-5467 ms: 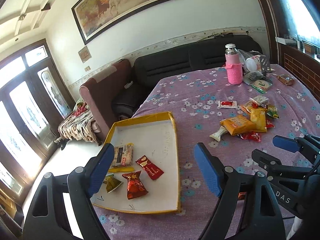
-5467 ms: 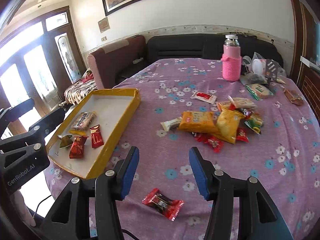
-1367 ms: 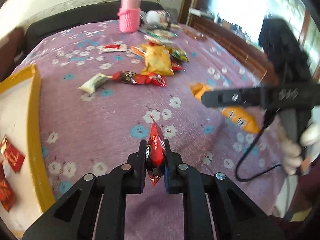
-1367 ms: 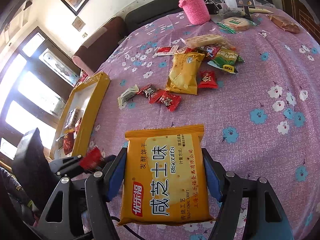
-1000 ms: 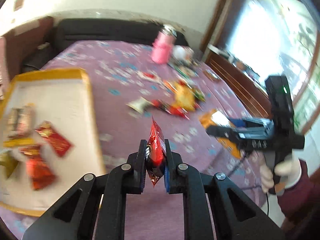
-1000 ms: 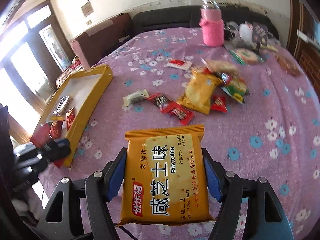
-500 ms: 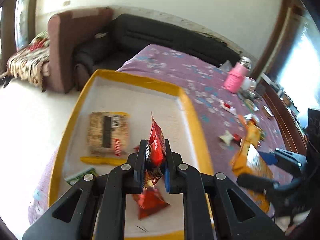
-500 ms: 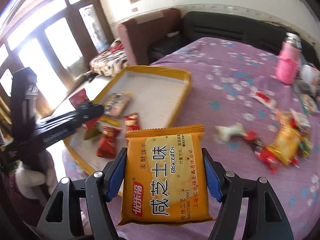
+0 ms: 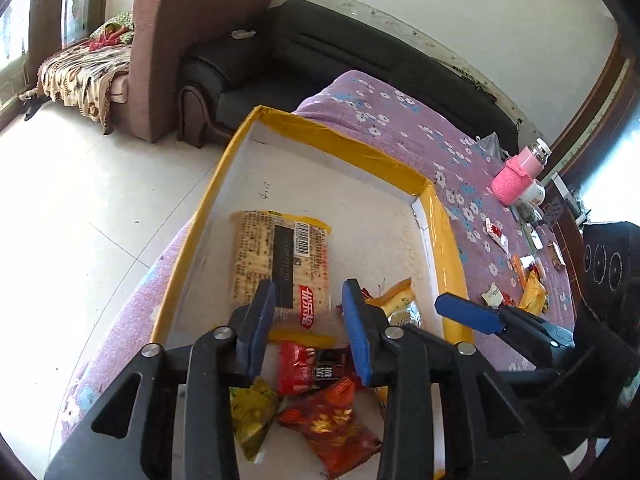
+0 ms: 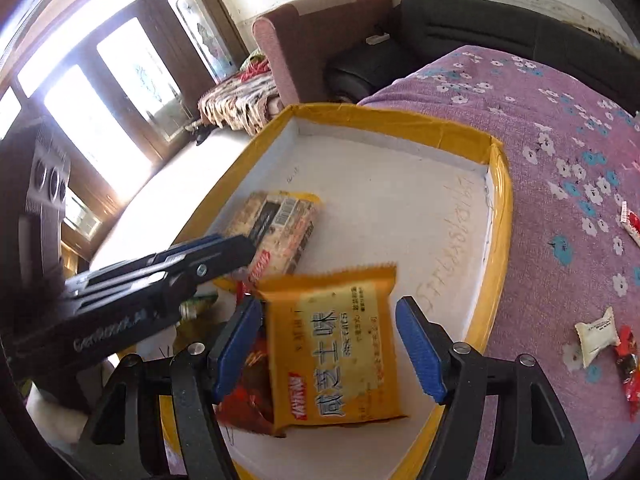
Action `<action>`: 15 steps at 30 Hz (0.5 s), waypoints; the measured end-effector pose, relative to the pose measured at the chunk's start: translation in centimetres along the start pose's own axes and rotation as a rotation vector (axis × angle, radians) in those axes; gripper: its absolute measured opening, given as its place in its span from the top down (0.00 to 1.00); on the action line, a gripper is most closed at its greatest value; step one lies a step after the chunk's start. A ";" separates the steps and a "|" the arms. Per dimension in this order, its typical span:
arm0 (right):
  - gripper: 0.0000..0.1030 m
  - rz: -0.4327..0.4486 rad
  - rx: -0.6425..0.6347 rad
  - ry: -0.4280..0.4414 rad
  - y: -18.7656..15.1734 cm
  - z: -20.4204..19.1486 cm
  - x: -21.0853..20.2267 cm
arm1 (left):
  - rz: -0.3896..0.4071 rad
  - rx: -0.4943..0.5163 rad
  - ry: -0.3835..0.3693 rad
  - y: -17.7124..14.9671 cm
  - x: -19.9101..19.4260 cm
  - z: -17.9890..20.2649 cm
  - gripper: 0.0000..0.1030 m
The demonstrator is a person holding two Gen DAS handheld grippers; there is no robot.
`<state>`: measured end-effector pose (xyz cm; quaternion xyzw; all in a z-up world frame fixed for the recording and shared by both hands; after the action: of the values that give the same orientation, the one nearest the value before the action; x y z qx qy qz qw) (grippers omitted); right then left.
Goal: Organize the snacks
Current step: 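Carry candy and biscuit pack over the tray and open both tools, then grasp the white wrapped candy with the left tool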
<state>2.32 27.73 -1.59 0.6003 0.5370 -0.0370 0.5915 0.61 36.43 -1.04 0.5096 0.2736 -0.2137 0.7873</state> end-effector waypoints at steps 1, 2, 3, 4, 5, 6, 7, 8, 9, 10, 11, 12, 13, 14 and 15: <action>0.31 0.013 0.008 0.013 0.1 0.1 -0.5 | 0.001 -0.002 0.002 -0.1 -0.5 0.1 0.66; 0.31 0.026 0.015 0.021 0.3 0.2 -1.0 | 0.004 0.003 0.002 -0.1 -1.0 0.3 0.66; 0.31 0.038 0.020 0.025 0.3 0.3 -1.7 | 0.009 0.013 0.003 -0.2 -1.5 0.7 0.66; 0.31 0.051 0.023 0.027 0.1 0.6 -2.6 | 0.013 0.023 0.004 -0.3 -2.1 1.3 0.65; 0.31 0.066 0.028 0.024 -0.1 1.2 -3.6 | 0.016 0.030 0.003 -0.4 -2.4 1.8 0.62; 0.31 0.080 0.034 0.020 -0.3 1.8 -4.6 | 0.019 0.039 -0.003 -0.6 -2.8 2.7 0.60; 0.31 0.089 0.041 0.015 -0.5 2.5 -5.3 | 0.019 0.047 -0.010 -0.8 -3.1 3.7 0.56; 0.31 0.095 0.050 0.008 -0.9 3.2 -6.2 | 0.018 0.053 -0.016 -0.9 -3.2 4.5 0.53; 0.31 0.105 0.065 -0.002 -1.5 4.4 -7.4 | 0.015 0.064 -0.025 -1.2 -3.3 5.7 0.53; 0.31 0.114 0.077 -0.011 -2.0 5.6 -8.4 | 0.010 0.078 -0.036 -1.4 -3.3 7.1 0.53; 0.31 0.124 0.089 -0.025 -2.3 6.9 -9.5 | 0.003 0.093 -0.049 -1.8 -3.3 8.5 0.53; 0.31 0.136 0.104 -0.043 -2.8 8.3 -10.5 | -0.002 0.104 -0.058 -2.0 -3.2 9.7 0.52; 0.31 0.149 0.119 -0.058 -3.1 9.5 -11.5 | -0.010 0.119 -0.073 -2.4 -3.1 11.2 0.52; 0.31 0.167 0.142 -0.073 -3.5 11.1 -12.7 | -0.017 0.129 -0.085 -2.8 -3.1 12.4 0.51; 0.31 0.185 0.170 -0.088 -3.9 12.8 -13.9 | -0.028 0.140 -0.103 -3.3 -2.9 13.9 0.50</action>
<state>1.37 8.67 1.44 0.6931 0.4478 -0.0540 0.5623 -0.64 22.53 3.22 0.5476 0.2245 -0.2692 0.7598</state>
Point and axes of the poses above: each gripper's, at about its wrist camera, not at the fingertips, and x roughly the way its jaws point, z to its right, y to its top, the point moved 10 cm from there along x, roughly the way its jaws point, and after that the axes turned 10 degrees about z, right-handed, at the moved point
